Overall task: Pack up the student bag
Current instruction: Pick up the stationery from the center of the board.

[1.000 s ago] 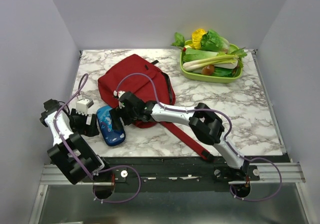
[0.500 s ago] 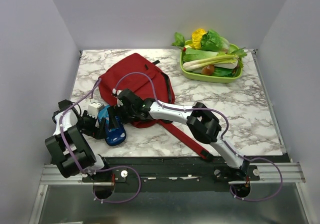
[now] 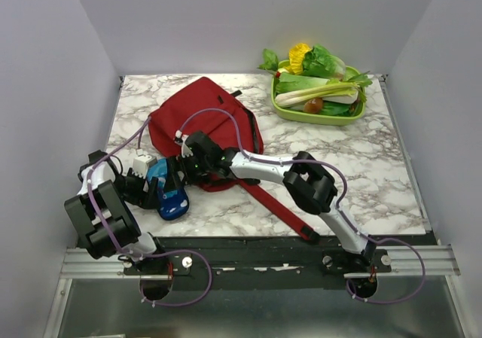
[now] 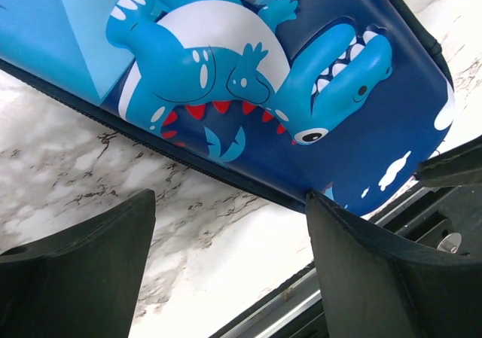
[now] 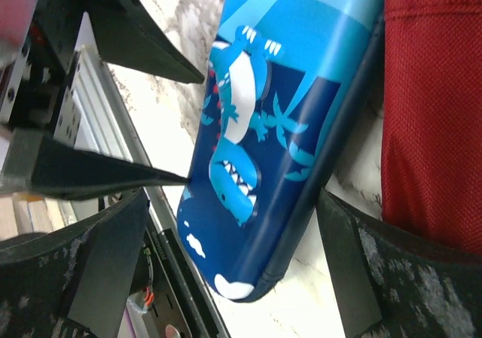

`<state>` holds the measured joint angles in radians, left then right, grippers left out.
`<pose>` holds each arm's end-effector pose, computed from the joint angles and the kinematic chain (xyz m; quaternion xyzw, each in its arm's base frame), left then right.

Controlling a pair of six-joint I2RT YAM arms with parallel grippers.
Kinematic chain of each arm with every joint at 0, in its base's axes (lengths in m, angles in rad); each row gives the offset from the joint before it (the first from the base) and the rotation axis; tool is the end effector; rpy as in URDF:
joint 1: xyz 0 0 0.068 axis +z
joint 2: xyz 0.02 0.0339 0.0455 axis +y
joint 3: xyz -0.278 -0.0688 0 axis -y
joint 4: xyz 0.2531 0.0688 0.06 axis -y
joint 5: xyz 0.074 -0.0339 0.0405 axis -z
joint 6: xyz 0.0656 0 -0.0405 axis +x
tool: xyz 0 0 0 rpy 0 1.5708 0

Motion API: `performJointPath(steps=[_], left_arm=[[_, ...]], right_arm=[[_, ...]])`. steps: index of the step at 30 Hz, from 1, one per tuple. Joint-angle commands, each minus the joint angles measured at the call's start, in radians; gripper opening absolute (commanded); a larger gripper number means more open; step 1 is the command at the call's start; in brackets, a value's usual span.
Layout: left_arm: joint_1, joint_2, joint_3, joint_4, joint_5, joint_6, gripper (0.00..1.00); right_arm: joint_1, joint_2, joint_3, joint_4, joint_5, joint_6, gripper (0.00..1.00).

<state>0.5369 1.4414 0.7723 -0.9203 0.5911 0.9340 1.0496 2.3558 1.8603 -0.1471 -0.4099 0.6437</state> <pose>0.2056 0.0798 0.1508 0.1860 0.9383 -0.2219 0.1888 0.2637 0.5118 0.1622 -0.2657 0.8392 0.4488 0.1540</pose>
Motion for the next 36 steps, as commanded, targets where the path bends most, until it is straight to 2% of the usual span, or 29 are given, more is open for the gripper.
performJointPath(steps=[1, 4, 10, 12, 17, 21, 24, 25, 29, 33, 36], left_arm=[[0.009, 0.051, -0.031, 0.170, 0.002, 0.104, 0.82], [0.035, 0.066, 0.022, 0.091, 0.051, 0.143, 0.75], [0.054, 0.089, 0.090, -0.127, 0.133, 0.302, 0.63], [0.048, 0.102, 0.090, -0.149, 0.153, 0.351, 0.62], [0.000, 0.106, 0.105, -0.189, 0.161, 0.384, 0.59], [-0.009, 0.083, 0.111, -0.199, 0.148, 0.423, 0.60], [0.014, 0.074, 0.151, -0.259, 0.150, 0.485, 0.66], [0.023, 0.074, 0.163, -0.291, 0.150, 0.517, 0.71], [0.066, 0.071, 0.212, -0.328, 0.127, 0.574, 0.79], [0.078, 0.040, 0.182, -0.252, 0.066, 0.583, 0.81], [0.071, 0.005, 0.112, -0.111, 0.029, 0.565, 0.81]], right_arm=[[0.009, -0.093, -0.177, 0.180, -0.084, 0.059, 1.00], [0.021, -0.159, -0.223, 0.233, -0.061, 0.027, 1.00], [0.026, -0.155, -0.254, 0.225, -0.036, 0.019, 0.99], [0.026, -0.139, -0.237, 0.218, -0.021, 0.022, 0.99], [0.024, -0.075, -0.173, 0.040, 0.074, 0.024, 0.99], [0.024, -0.064, -0.148, -0.035, 0.176, 0.027, 1.00], [0.023, -0.027, -0.095, -0.115, 0.224, 0.039, 1.00], [0.021, -0.020, -0.083, -0.130, 0.221, 0.042, 1.00], [0.020, 0.006, -0.043, -0.138, 0.204, 0.040, 1.00], [0.021, 0.019, -0.003, -0.144, 0.187, 0.045, 1.00], [0.020, 0.036, 0.016, -0.144, 0.174, 0.050, 1.00]])
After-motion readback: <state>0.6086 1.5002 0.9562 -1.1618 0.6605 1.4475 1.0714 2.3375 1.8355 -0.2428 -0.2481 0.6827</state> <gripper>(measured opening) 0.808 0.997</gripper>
